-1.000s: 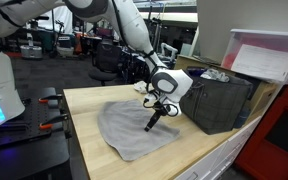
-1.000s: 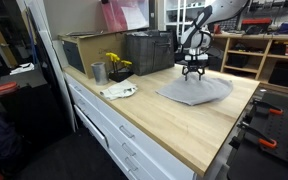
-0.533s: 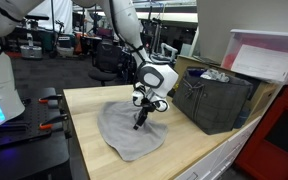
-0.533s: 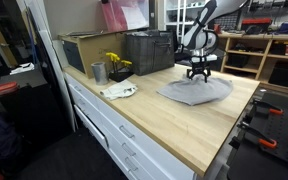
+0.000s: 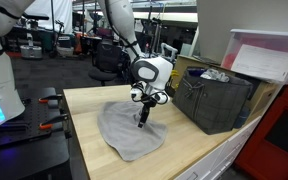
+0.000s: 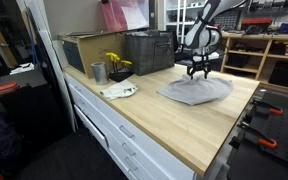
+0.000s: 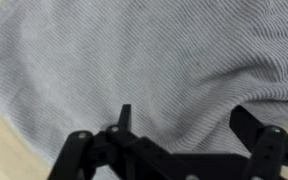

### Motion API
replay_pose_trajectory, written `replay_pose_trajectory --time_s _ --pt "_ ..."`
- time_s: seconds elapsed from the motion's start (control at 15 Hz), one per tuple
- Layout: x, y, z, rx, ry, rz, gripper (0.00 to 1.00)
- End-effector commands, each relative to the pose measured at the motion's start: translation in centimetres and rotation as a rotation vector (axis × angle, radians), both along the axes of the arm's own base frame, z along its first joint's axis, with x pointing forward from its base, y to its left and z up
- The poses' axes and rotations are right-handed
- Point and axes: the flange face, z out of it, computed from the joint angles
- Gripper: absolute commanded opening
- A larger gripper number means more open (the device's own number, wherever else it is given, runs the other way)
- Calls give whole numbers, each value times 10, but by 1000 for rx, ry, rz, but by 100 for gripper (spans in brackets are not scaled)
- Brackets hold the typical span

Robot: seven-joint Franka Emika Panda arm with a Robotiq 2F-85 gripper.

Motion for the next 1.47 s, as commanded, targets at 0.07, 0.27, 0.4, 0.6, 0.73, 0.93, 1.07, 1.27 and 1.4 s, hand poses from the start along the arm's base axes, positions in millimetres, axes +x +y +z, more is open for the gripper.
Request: replay_pose_trajectory --time_s 0.07,0.27,0.4,0.6,0.73,0.93,1.07,1.27,1.4 --pt "30 -13 -11 -36 -26 -50 100" --pt "50 -26 -13 -72 -46 -78 74" --pt "60 -36 -8 -113 -66 -103 58" --pt "64 -48 2 -169 -70 -130 35" --pt "66 -51 2 -192 -58 -131 20" --pt "70 -44 -2 -170 -40 -124 1" --pt "74 -38 -7 -137 -31 -120 0" --pt "83 -36 -21 -125 -41 -134 0" --pt "88 -43 -25 -125 -46 -150 0"
